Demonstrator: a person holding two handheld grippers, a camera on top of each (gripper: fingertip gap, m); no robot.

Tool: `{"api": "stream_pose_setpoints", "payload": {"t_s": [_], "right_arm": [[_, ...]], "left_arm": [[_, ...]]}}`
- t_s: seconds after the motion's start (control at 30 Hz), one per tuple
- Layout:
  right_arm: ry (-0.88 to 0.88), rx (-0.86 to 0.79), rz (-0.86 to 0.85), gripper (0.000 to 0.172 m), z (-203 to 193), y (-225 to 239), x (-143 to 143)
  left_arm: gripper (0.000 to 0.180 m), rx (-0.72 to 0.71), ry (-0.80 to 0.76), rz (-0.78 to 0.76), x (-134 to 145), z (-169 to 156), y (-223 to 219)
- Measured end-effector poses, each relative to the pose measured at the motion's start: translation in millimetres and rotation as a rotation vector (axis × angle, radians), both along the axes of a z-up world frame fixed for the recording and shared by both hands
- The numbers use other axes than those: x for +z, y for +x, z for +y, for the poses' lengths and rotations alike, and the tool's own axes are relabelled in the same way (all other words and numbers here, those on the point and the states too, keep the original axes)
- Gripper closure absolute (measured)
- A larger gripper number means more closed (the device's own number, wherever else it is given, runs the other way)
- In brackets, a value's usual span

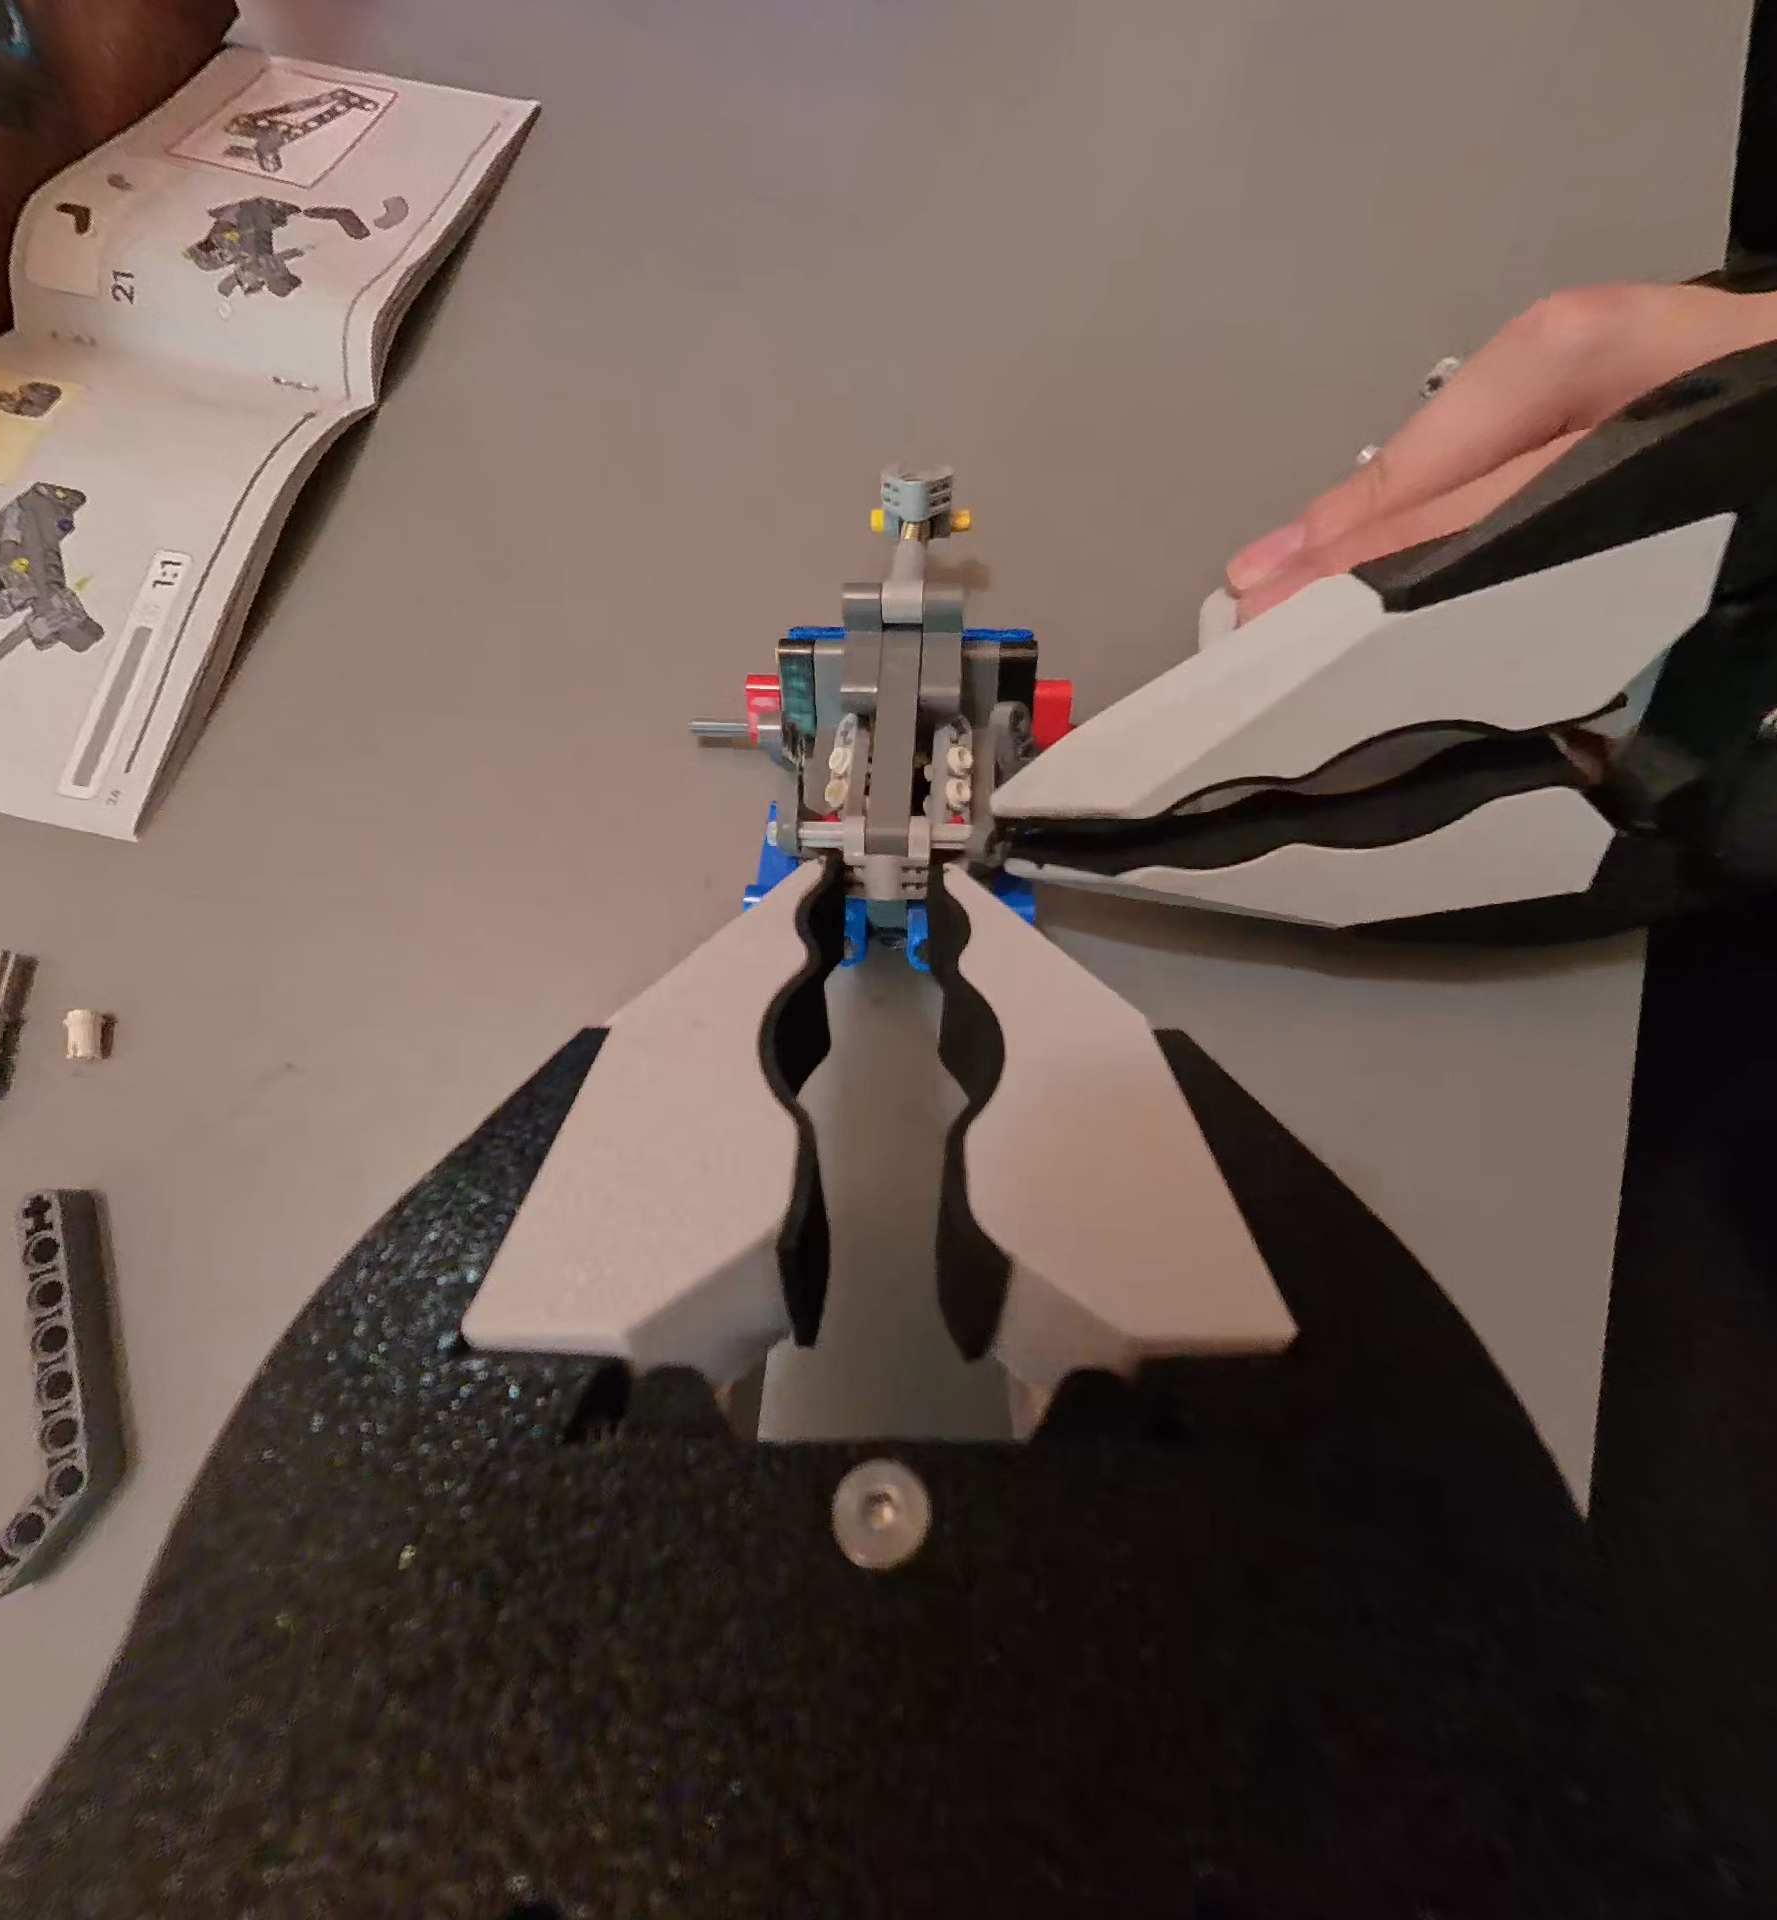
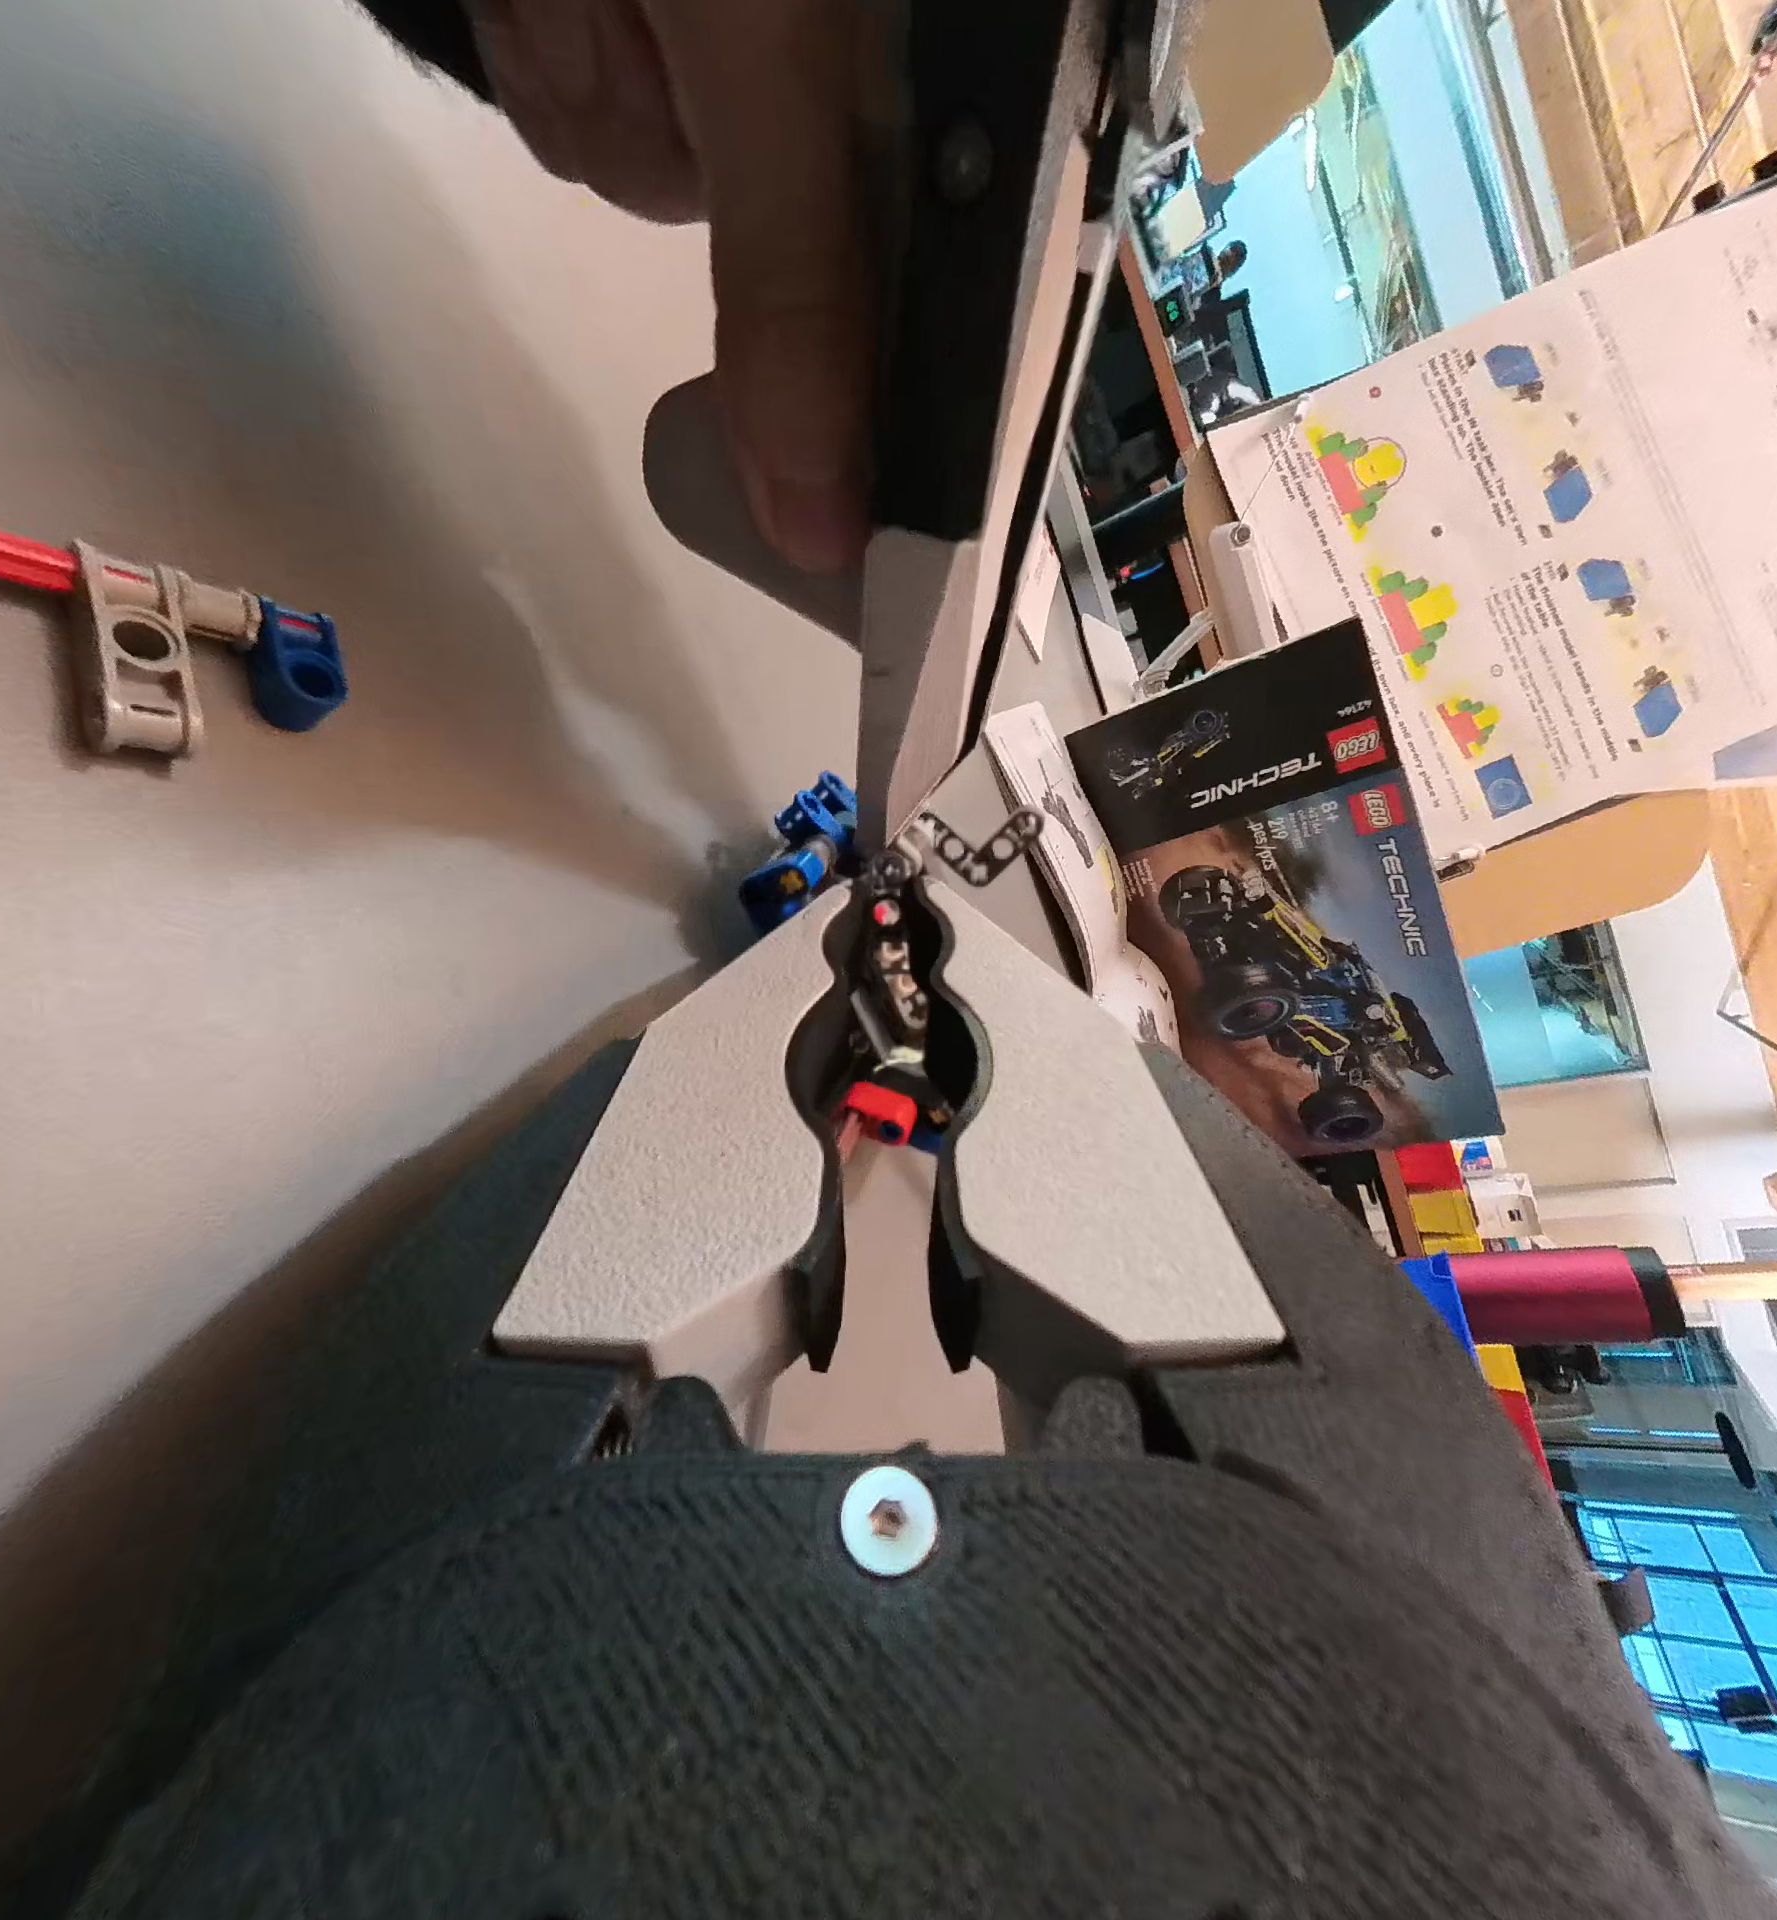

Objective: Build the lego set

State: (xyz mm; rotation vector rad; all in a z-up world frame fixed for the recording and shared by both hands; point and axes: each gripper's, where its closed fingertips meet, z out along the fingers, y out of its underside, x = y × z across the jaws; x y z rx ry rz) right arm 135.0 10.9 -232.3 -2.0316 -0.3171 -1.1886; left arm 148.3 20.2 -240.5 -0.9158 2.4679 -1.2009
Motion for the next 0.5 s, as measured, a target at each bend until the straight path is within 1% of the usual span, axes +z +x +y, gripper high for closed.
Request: {"api": "stream_pose_setpoints", "payload": {"t_s": [0.1, 0.2, 0.3, 0.4, 0.5], "right_arm": [[-0.025, 0.028, -0.078, 0.167, -3.4, 2.1, 2.3], [-0.048, 0.039, -0.136, 0.168, -3.6, 4.0, 3.8], [-0.068, 0.039, -0.159, 0.168, -4.7, 6.9, 2.9], [-0.109, 0.051, -0.19, 0.167, -8.0, 11.1, -1.2], [-0.098, 0.043, -0.23, 0.168, -7.6, 9.3, 4.9]], "left_arm": [[0.168, -0.021, -0.035, 0.026, 1.2, -1.4, 0.1], [0.168, -0.044, -0.036, 0.026, 0.4, -2.4, 1.7], [0.168, -0.086, -0.029, 0.022, -0.3, -2.5, 2.0], [0.168, -0.128, -0.053, 0.032, 0.7, -5.6, -1.5], [0.168, -0.107, -0.053, 0.044, -0.5, -6.2, -1.2]]}}
